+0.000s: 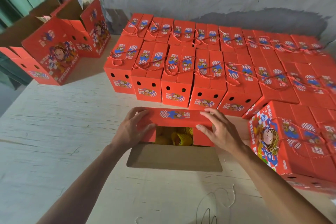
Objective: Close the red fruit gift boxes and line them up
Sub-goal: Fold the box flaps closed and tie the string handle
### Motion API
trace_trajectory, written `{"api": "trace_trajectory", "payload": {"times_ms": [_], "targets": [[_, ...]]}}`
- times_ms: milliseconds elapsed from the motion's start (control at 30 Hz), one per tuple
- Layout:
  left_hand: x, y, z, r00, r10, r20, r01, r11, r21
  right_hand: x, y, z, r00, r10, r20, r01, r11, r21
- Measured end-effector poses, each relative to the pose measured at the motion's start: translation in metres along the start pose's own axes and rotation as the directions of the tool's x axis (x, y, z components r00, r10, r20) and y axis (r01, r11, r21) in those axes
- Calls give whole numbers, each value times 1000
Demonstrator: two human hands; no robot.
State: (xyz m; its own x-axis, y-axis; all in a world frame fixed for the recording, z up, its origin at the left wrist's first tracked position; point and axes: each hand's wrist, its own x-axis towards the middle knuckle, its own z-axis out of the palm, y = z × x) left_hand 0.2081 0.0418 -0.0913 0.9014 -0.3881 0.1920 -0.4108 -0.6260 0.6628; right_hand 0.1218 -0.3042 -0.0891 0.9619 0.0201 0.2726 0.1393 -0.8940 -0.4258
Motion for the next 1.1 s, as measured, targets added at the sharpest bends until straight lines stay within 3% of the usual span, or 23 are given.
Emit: {"api": "trace_trajectory", "payload": {"times_ms": [233, 367, 433, 533, 633, 767, 900, 1100], "targets": [[19, -7, 1, 979, 199, 40, -203, 952, 231, 5, 3, 4, 995, -68, -70, 61, 994, -89], [21, -9, 1, 862, 504, 45, -491, 813, 314, 2, 4, 8, 995, -69, -74, 60, 991, -118], [17, -13, 2, 891, 450, 58, -447, 849, 280, -1, 5, 9, 993, -97, -71, 87, 987, -132], [7, -24, 0, 965, 254, 58, -260, 953, 156, -7, 8, 9, 991, -121, -54, 117, 990, -80], [1, -26, -3, 985, 172, 9, -172, 981, 93, -13, 9, 10, 992, -96, -82, 95, 995, -19], [-1, -29, -3, 990, 128, -52, -127, 991, 32, -18, 4, 14, 973, -100, -207, 99, 995, -15], [-1, -31, 1, 987, 156, -26, -154, 985, 71, -21, 0, 16, 956, -106, -272, 105, 994, -19], [-10, -23, -12, 981, 187, 56, -188, 982, 22, -30, -1, 9, 988, -58, -145, 71, 993, 90]]}}
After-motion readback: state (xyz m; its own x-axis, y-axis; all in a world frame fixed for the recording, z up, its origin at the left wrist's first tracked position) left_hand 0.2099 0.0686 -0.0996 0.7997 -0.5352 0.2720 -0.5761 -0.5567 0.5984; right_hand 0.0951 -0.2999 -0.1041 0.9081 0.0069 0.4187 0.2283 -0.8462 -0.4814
